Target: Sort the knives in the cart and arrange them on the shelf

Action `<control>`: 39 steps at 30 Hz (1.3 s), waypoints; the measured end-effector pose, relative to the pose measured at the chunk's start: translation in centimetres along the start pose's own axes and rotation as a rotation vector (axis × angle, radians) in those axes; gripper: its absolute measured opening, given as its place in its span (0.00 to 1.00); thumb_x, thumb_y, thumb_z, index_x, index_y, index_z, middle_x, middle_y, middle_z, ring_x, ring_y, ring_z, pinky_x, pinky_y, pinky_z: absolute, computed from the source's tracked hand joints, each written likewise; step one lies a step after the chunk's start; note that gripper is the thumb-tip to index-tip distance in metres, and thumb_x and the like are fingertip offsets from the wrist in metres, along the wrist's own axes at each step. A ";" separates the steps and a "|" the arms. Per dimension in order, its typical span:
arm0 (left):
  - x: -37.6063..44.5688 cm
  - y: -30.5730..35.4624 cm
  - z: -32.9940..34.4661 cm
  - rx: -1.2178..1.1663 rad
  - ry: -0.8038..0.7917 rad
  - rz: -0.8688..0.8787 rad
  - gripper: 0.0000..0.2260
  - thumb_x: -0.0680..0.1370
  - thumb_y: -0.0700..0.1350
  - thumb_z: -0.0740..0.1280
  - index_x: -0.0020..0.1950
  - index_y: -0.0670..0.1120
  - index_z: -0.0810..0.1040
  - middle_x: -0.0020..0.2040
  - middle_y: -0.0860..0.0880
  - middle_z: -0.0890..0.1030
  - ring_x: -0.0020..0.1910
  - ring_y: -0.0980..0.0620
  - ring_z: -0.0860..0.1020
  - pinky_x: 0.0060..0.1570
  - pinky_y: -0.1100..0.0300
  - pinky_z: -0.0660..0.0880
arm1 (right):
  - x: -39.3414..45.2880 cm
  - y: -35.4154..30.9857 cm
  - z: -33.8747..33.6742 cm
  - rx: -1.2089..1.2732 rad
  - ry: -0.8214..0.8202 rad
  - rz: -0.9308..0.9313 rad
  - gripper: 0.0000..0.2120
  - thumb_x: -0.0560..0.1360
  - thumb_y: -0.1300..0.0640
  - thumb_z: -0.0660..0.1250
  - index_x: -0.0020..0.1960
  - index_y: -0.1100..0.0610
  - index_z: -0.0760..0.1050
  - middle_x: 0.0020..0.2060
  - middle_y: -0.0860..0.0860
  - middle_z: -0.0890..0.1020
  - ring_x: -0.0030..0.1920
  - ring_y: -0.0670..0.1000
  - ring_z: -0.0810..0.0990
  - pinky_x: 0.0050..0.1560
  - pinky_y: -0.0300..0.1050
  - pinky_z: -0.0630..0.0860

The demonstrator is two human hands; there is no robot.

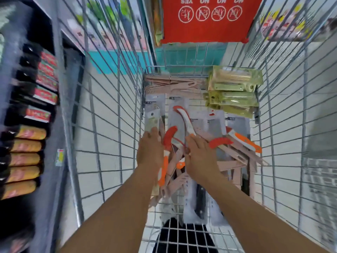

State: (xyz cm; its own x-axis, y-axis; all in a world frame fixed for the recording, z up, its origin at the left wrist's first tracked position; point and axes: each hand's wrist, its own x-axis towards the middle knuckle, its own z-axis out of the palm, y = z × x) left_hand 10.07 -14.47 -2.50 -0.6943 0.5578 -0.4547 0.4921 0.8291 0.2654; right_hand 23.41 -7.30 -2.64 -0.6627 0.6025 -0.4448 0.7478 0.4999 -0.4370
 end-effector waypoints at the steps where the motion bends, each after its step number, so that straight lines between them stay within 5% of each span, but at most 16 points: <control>1: -0.2 -0.1 -0.4 -0.036 -0.001 -0.015 0.18 0.78 0.38 0.58 0.67 0.47 0.65 0.58 0.42 0.73 0.54 0.41 0.75 0.45 0.51 0.72 | -0.3 -0.3 0.5 -0.016 -0.012 -0.025 0.26 0.76 0.61 0.59 0.74 0.57 0.62 0.73 0.54 0.63 0.73 0.57 0.62 0.69 0.53 0.62; 4: -1.3 -0.6 -1.0 -0.202 0.012 -0.145 0.17 0.79 0.37 0.54 0.67 0.47 0.66 0.56 0.42 0.77 0.52 0.41 0.76 0.45 0.55 0.71 | -1.2 -1.0 1.7 -0.083 -0.072 -0.086 0.27 0.77 0.58 0.60 0.75 0.55 0.59 0.74 0.51 0.61 0.73 0.54 0.60 0.70 0.50 0.60; 7: -3.1 0.2 -1.5 -0.485 0.103 -0.257 0.13 0.82 0.39 0.52 0.65 0.47 0.69 0.57 0.45 0.78 0.53 0.42 0.76 0.34 0.74 0.67 | -1.4 -1.6 2.3 -0.055 -0.042 -0.070 0.24 0.78 0.57 0.60 0.73 0.56 0.62 0.72 0.52 0.65 0.73 0.54 0.62 0.71 0.49 0.59; 10: -5.1 2.5 -2.5 -0.649 0.144 -0.221 0.15 0.81 0.38 0.54 0.64 0.50 0.71 0.51 0.53 0.78 0.44 0.50 0.77 0.32 0.77 0.67 | -1.1 -2.9 2.0 0.213 0.087 -0.045 0.17 0.80 0.55 0.57 0.67 0.59 0.69 0.59 0.53 0.77 0.61 0.55 0.74 0.61 0.49 0.68; 12: -6.1 3.5 -2.4 -0.657 0.113 -0.173 0.17 0.81 0.38 0.54 0.69 0.48 0.69 0.52 0.51 0.76 0.44 0.53 0.76 0.34 0.77 0.65 | -1.4 -4.2 0.8 0.574 0.045 0.050 0.20 0.80 0.54 0.59 0.71 0.54 0.64 0.52 0.47 0.77 0.54 0.50 0.76 0.55 0.45 0.71; 14: -6.5 3.8 -1.8 -0.637 0.060 -0.158 0.16 0.83 0.41 0.52 0.68 0.45 0.72 0.57 0.47 0.78 0.54 0.48 0.77 0.43 0.71 0.67 | -1.4 -4.9 -0.3 0.801 0.016 0.168 0.22 0.80 0.54 0.61 0.73 0.50 0.61 0.51 0.43 0.73 0.50 0.45 0.74 0.51 0.39 0.68; 17: -6.8 2.5 -0.6 -0.526 0.017 -0.162 0.14 0.81 0.42 0.54 0.64 0.44 0.74 0.57 0.44 0.78 0.57 0.45 0.75 0.50 0.58 0.69 | -1.0 -4.1 -0.5 0.739 0.077 0.219 0.16 0.76 0.59 0.63 0.63 0.50 0.68 0.47 0.44 0.76 0.46 0.46 0.76 0.47 0.41 0.69; 22: -8.7 -1.0 2.1 -0.164 -0.117 -0.274 0.29 0.75 0.43 0.65 0.74 0.44 0.58 0.69 0.41 0.65 0.68 0.40 0.65 0.66 0.46 0.64 | -0.1 -2.4 -0.2 0.552 0.120 0.234 0.13 0.74 0.61 0.60 0.57 0.54 0.70 0.50 0.53 0.77 0.48 0.54 0.76 0.43 0.46 0.71; 27: -8.5 -0.5 3.0 -0.188 -0.001 -0.249 0.22 0.77 0.46 0.64 0.69 0.47 0.63 0.65 0.42 0.69 0.62 0.42 0.68 0.60 0.51 0.67 | -0.5 -1.2 0.7 0.499 0.096 0.266 0.27 0.72 0.61 0.61 0.70 0.53 0.64 0.62 0.53 0.73 0.60 0.55 0.73 0.59 0.51 0.73; 30: -7.8 0.1 2.2 -0.259 -0.040 -0.315 0.26 0.77 0.50 0.65 0.72 0.45 0.60 0.65 0.41 0.66 0.64 0.41 0.65 0.63 0.50 0.65 | -0.6 -0.8 1.1 0.516 0.094 0.266 0.30 0.70 0.60 0.61 0.71 0.49 0.61 0.64 0.52 0.72 0.62 0.55 0.73 0.60 0.56 0.73; 35: -6.5 0.8 1.7 -0.336 -0.118 -0.414 0.21 0.72 0.48 0.72 0.60 0.47 0.68 0.59 0.42 0.69 0.58 0.42 0.71 0.54 0.50 0.72 | -0.4 -0.9 0.5 0.503 0.039 0.242 0.32 0.71 0.60 0.62 0.72 0.46 0.58 0.67 0.51 0.71 0.66 0.54 0.70 0.63 0.57 0.72; 39: -5.9 0.3 1.4 -0.319 -0.008 -0.378 0.26 0.72 0.42 0.71 0.66 0.44 0.64 0.60 0.42 0.71 0.60 0.42 0.70 0.56 0.49 0.72 | -0.3 -0.8 0.1 0.517 0.013 0.262 0.30 0.72 0.58 0.63 0.72 0.46 0.60 0.66 0.50 0.71 0.64 0.54 0.72 0.60 0.57 0.74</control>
State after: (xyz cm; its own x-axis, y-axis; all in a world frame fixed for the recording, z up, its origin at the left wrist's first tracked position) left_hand 15.04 -17.60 -0.97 -0.7887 0.2161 -0.5755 0.0200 0.9447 0.3273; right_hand 23.06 -7.94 -2.22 -0.4547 0.6744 -0.5817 0.7676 -0.0345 -0.6400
